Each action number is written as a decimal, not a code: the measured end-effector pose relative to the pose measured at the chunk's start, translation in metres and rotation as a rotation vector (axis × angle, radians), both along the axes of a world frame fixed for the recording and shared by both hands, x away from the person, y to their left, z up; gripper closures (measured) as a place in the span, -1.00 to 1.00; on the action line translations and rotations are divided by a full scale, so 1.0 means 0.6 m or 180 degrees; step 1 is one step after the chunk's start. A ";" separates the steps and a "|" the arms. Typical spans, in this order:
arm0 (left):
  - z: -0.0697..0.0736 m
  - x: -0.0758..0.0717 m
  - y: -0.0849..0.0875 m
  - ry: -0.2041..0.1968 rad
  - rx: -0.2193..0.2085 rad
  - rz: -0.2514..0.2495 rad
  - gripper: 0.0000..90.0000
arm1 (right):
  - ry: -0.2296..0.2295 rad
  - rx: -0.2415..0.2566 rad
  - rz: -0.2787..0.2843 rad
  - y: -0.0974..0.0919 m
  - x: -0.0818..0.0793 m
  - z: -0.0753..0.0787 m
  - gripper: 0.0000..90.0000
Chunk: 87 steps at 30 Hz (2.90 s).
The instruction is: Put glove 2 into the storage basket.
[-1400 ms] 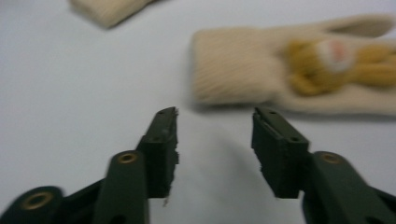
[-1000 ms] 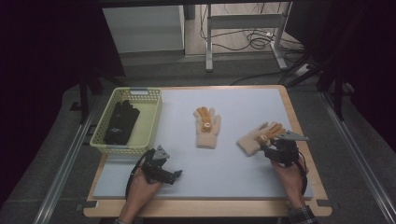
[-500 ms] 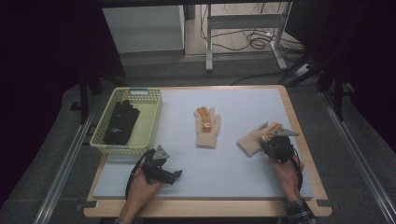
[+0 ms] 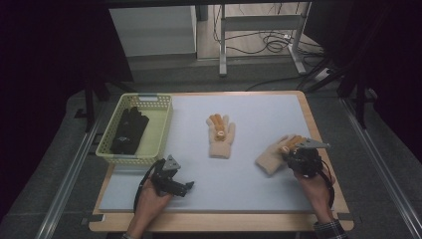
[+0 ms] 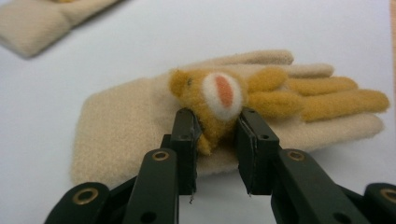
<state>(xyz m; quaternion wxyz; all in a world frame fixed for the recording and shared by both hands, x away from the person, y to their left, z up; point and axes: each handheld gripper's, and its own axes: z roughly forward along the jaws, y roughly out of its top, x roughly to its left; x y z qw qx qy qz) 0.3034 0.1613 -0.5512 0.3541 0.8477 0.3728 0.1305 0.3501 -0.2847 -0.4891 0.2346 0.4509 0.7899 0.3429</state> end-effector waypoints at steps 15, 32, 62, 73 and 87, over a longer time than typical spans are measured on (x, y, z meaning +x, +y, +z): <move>0.000 0.000 0.000 -0.0004 0.0003 0.0000 -0.98 | -0.0087 0.0096 0.0026 -0.001 -0.004 -0.002 0.54; 0.000 0.000 0.000 -0.0006 0.0005 -0.0001 -0.98 | 0.0059 0.0151 -0.0112 -0.009 0.000 -0.062 0.93; 0.000 0.000 0.000 -0.0001 0.0000 0.0000 -0.98 | -0.0022 0.0043 0.0156 0.055 0.047 0.050 0.93; 0.000 0.000 0.000 -0.0002 0.0006 -0.0004 -0.98 | 0.0033 0.0061 0.0437 0.138 0.070 0.057 0.92; 0.000 0.000 0.000 -0.0011 0.0007 -0.0006 -0.97 | 0.0223 0.0278 0.0986 0.240 0.065 0.037 0.79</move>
